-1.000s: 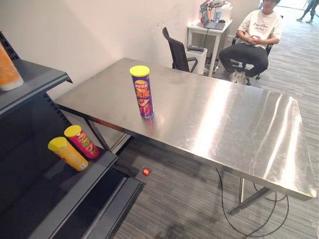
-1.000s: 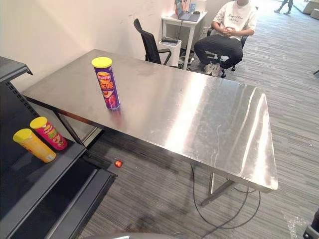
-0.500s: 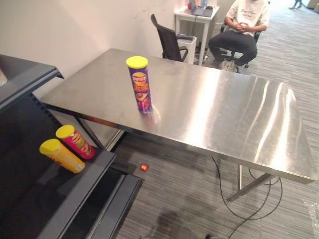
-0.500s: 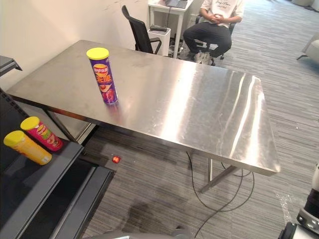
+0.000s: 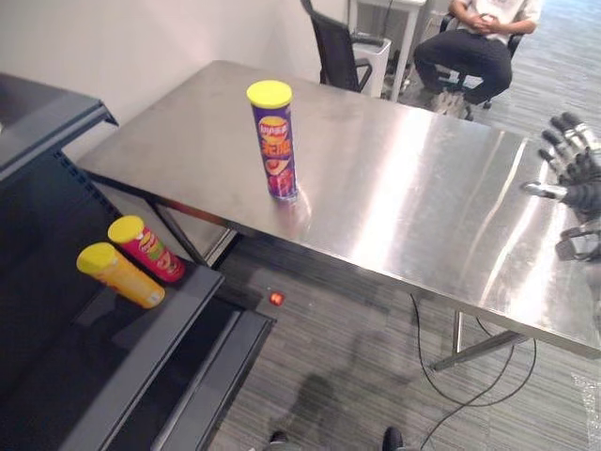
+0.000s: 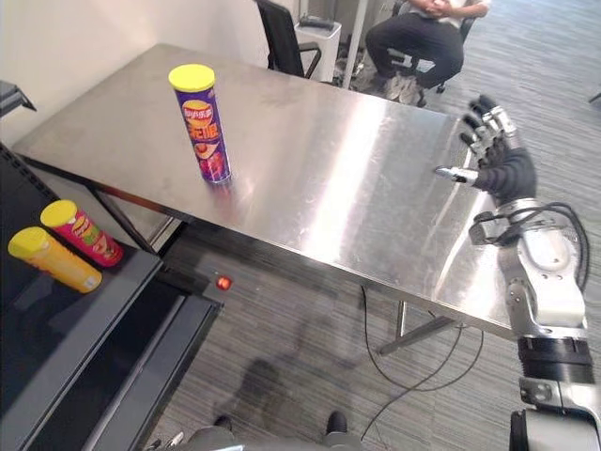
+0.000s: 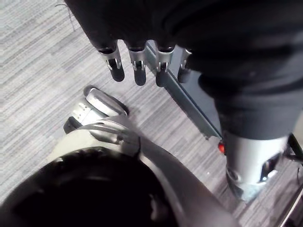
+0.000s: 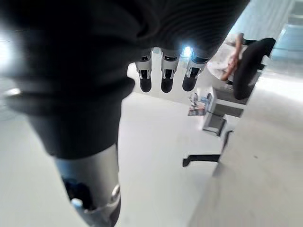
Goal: Put the gum and the chips on the shelf.
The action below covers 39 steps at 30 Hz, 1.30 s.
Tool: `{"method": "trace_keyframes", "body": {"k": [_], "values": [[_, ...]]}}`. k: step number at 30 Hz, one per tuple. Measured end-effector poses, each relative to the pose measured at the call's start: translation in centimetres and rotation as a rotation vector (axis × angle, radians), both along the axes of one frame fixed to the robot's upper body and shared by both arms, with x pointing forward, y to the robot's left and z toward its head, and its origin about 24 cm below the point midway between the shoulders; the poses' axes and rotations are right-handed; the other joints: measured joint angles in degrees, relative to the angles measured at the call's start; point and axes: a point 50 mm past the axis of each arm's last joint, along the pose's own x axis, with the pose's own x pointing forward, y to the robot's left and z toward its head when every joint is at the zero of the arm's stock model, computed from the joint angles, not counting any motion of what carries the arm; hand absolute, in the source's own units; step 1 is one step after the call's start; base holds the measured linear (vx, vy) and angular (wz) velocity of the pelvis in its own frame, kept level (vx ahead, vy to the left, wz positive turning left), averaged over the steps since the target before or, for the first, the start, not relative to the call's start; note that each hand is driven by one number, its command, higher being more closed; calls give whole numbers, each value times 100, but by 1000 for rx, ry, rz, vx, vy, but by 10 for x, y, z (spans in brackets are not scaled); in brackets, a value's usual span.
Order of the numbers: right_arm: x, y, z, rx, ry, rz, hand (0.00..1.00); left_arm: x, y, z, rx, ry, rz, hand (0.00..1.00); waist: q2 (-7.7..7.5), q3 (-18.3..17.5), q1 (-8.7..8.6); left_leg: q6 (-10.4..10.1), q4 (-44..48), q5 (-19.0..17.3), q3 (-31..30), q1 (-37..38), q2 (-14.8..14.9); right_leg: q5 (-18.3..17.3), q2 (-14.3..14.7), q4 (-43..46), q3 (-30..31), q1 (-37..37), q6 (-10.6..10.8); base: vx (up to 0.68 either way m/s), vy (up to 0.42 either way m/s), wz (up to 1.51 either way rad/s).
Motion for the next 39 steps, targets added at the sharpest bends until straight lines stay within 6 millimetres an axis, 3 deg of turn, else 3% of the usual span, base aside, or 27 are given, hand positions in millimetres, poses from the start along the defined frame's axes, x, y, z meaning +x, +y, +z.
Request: {"method": "trace_keyframes", "body": {"k": [3,9,15,21,28,34,39], "values": [[13,8,-10,-4,74,25,0,1,6,2,15,-6,-7,0,-142,76,178,5,-4,85,-166,-132,-37,139,-9,-79,-169,0,-5,-30,12,26],[29,39,0,-67,70,157,0,-1,9,1,17,11,-20,0,-339,175,436,29,-81,264,-434,-349,-183,258,-106,-171,-433,-41,13,-52,17,24],[40,59,17,-105,34,213,0,3,10,2,19,1,-31,0,-378,206,580,-48,-275,461,-677,-463,-161,256,-61,-177,-631,-97,13,-46,-26,20],[57,60,31,-102,37,161,0,8,12,3,26,-7,-45,0,-439,297,632,-108,-314,609,-919,-671,-164,255,-31,-178,-816,-211,13,-44,-19,15],[70,60,64,-98,-32,98,0,20,17,5,43,-33,-53,0,-571,462,867,-132,-301,645,-996,-770,-150,255,-2,-180,-889,-255,12,-5,-10,5],[77,62,83,-98,-52,76,0,24,17,6,46,-45,-50,0,-581,613,887,-146,-281,655,-1078,-837,-154,256,17,-191,-962,-271,13,8,-11,6],[83,67,99,-113,-58,63,0,31,17,7,55,-61,-63,0,-585,755,1001,-147,-280,655,-1075,-853,-152,256,19,-204,-962,-282,12,0,0,0]]}}
